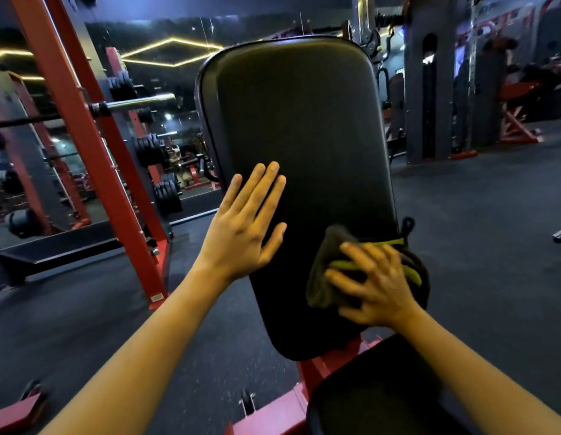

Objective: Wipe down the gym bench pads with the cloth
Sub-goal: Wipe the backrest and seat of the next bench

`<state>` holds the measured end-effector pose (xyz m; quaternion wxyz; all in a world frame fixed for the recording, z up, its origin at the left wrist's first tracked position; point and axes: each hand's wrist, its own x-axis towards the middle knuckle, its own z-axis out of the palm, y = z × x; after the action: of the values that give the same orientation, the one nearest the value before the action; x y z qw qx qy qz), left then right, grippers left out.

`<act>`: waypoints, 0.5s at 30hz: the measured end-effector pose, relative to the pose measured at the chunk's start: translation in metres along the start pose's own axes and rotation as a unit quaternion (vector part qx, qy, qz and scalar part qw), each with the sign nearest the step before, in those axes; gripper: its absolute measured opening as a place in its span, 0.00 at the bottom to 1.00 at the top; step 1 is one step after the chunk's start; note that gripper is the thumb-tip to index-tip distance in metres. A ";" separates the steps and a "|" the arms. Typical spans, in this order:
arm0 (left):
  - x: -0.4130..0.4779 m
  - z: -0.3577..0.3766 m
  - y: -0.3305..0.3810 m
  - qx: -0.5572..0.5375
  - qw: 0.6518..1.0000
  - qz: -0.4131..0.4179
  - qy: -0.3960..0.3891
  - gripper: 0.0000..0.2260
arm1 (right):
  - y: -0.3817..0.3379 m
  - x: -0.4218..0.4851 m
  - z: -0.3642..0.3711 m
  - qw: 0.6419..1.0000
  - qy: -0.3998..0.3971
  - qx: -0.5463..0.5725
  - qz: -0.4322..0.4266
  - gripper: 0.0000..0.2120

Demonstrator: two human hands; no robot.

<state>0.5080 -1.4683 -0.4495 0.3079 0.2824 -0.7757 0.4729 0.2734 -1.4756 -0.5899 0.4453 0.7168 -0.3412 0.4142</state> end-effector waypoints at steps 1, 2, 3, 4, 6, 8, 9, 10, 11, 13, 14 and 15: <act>-0.002 0.001 0.002 -0.007 1.000 0.004 -0.002 0.27 | 0.002 0.008 -0.002 0.992 0.021 0.024 0.123 0.22; -0.006 0.002 0.007 -0.013 1.000 0.007 -0.006 0.27 | -0.003 0.021 -0.004 0.955 0.050 0.049 0.289 0.23; -0.010 0.003 0.009 -0.013 1.000 0.012 -0.008 0.26 | -0.012 0.034 -0.004 0.905 0.079 0.068 0.412 0.25; -0.012 0.005 0.012 -0.012 1.000 0.017 -0.008 0.25 | -0.025 0.044 -0.005 0.881 0.093 0.066 0.460 0.26; -0.015 0.006 0.015 -0.017 1.000 0.021 -0.005 0.24 | -0.047 0.045 -0.001 0.944 0.073 0.033 0.321 0.24; -0.020 0.008 0.015 -0.025 0.999 0.030 -0.005 0.22 | -0.047 0.015 0.003 0.999 0.031 0.006 0.008 0.21; -0.025 0.009 0.016 -0.026 0.999 0.041 -0.007 0.22 | -0.034 0.000 0.001 0.993 0.006 -0.006 -0.122 0.20; -0.033 0.010 0.018 -0.027 0.998 0.053 -0.011 0.22 | -0.019 -0.014 0.000 0.978 -0.022 -0.021 -0.206 0.19; -0.040 0.011 0.020 -0.026 0.998 0.063 -0.015 0.22 | -0.005 -0.022 0.001 0.971 -0.036 -0.033 -0.235 0.19; -0.055 0.015 0.025 -0.027 0.997 0.066 -0.017 0.22 | 0.009 -0.023 -0.002 0.994 -0.024 -0.020 -0.104 0.20; -0.059 0.018 0.028 -0.028 0.998 0.060 -0.013 0.23 | 0.006 -0.014 -0.003 0.999 0.000 0.005 0.043 0.21; -0.062 0.020 0.033 -0.029 0.998 0.050 -0.008 0.23 | -0.002 -0.006 -0.004 0.983 0.025 0.038 0.176 0.23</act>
<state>0.5205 -1.4647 -0.5215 0.2857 0.2378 -0.8045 0.4633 0.2711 -1.4703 -0.5945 0.3463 0.6515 -0.4343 0.5168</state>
